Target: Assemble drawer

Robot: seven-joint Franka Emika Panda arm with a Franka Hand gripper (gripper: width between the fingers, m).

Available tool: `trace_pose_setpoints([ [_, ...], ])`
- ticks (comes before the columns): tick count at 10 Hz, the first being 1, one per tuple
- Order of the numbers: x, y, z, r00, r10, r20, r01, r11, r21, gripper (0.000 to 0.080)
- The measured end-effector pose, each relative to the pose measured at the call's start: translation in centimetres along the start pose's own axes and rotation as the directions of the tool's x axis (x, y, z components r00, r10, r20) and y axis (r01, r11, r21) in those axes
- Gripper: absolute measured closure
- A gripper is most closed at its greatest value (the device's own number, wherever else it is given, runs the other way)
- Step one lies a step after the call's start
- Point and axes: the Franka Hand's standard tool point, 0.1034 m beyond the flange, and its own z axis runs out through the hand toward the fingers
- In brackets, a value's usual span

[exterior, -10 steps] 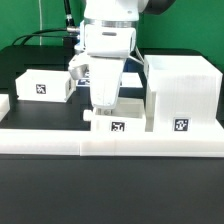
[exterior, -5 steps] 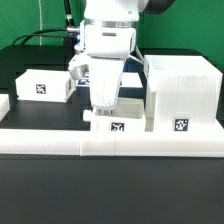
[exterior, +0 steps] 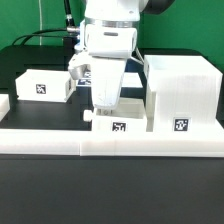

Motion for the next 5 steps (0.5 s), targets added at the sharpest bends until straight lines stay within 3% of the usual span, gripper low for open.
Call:
trace_pose_setpoints([
  [2,0.2,0.0,-0.1,1.0,0.003,0.001,-0.003,1.0,0.009,0.0757],
  [5,0.4,0.6,-1.1,1.0,0.007,0.016,-0.009,0.998,0.068,0.0757],
])
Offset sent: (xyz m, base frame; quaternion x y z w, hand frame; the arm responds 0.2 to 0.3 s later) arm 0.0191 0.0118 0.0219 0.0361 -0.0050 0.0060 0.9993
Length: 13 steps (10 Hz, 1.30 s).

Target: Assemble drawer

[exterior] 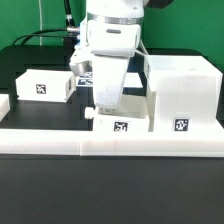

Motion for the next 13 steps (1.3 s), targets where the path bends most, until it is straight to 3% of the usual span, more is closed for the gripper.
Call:
trace_pose_setpoints([
  [4,0.2,-0.2,0.1,1.0,-0.002,-0.001,0.002,1.0,0.011,0.0757],
  [5,0.3,-0.2,0.2,1.0,-0.004,-0.003,0.004,1.0,0.003,0.0757],
  [6,0.8,-0.7,0.6,1.0,-0.011,-0.017,0.01,0.999,-0.045,0.0757],
  [7,0.8,-1.2,0.8,1.0,-0.011,-0.018,0.01,0.999,-0.043,0.0757],
  [13,0.7,-0.9,0.8,1.0,-0.01,-0.019,0.009,0.999,-0.053,0.0757],
])
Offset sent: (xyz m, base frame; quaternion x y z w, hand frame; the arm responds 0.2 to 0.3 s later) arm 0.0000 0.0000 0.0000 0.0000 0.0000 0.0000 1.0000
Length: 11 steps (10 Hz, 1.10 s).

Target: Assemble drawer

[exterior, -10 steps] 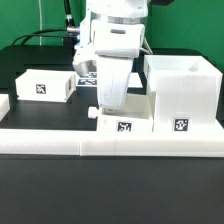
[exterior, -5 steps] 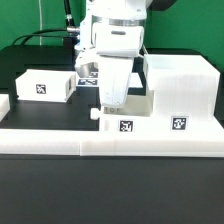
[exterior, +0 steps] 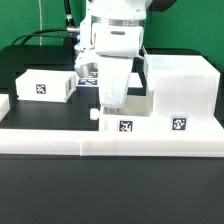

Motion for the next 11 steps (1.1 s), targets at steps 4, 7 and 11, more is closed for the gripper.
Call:
trace_pose_setpoints([
  [4,0.32,0.36,0.22,1.0,0.011,0.0,-0.011,1.0,-0.004,0.0757],
  [7,0.41,0.4,0.24,1.0,-0.005,0.003,0.005,1.0,-0.006,0.0757],
  [11,0.43,0.62,0.26,0.998,-0.059,0.031,0.06,0.998,-0.021,0.0757],
])
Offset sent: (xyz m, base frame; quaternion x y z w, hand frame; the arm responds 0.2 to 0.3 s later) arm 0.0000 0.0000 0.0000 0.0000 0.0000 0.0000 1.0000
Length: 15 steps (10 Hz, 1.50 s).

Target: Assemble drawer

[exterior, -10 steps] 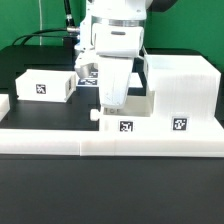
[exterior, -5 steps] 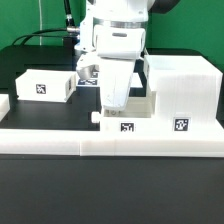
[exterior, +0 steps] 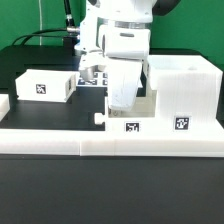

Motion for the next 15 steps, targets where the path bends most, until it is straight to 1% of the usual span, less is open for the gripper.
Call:
trace_pose_setpoints([
  [2,0.1,0.0,0.0,1.0,-0.002,0.0,0.002,1.0,0.0,0.0757],
  [3,0.4,0.1,0.0,1.0,0.007,0.001,-0.007,1.0,-0.007,0.0757],
  [5,0.5,0.0,0.2,1.0,0.013,0.026,-0.013,1.0,-0.008,0.0757],
  [6,0.5,0.1,0.2,0.999,-0.006,0.053,0.006,1.0,0.002,0.0755],
  [7,0.2,0.1,0.2,0.998,-0.002,0.071,0.001,1.0,0.019,0.0755],
  [8,0.1,0.1,0.1,0.997,-0.001,0.074,-0.002,1.0,0.03,0.0755],
  [9,-0.6,0.1,0.1,0.998,0.018,0.067,-0.02,0.999,0.032,0.0755],
  [11,-0.7,0.1,0.1,0.997,0.023,0.07,-0.025,0.999,0.034,0.0755],
  [12,-0.8,0.3,-0.3,0.997,0.026,0.076,-0.029,0.999,0.042,0.0644],
  [13,-0.8,0.6,-0.7,0.996,0.025,0.081,-0.029,0.998,0.047,0.0507],
  [14,-0.7,1.0,-1.3,0.996,0.024,0.087,-0.029,0.998,0.056,0.0507],
  [15,-0.7,1.5,-2.1,0.995,0.024,0.095,-0.03,0.997,0.065,0.0306],
])
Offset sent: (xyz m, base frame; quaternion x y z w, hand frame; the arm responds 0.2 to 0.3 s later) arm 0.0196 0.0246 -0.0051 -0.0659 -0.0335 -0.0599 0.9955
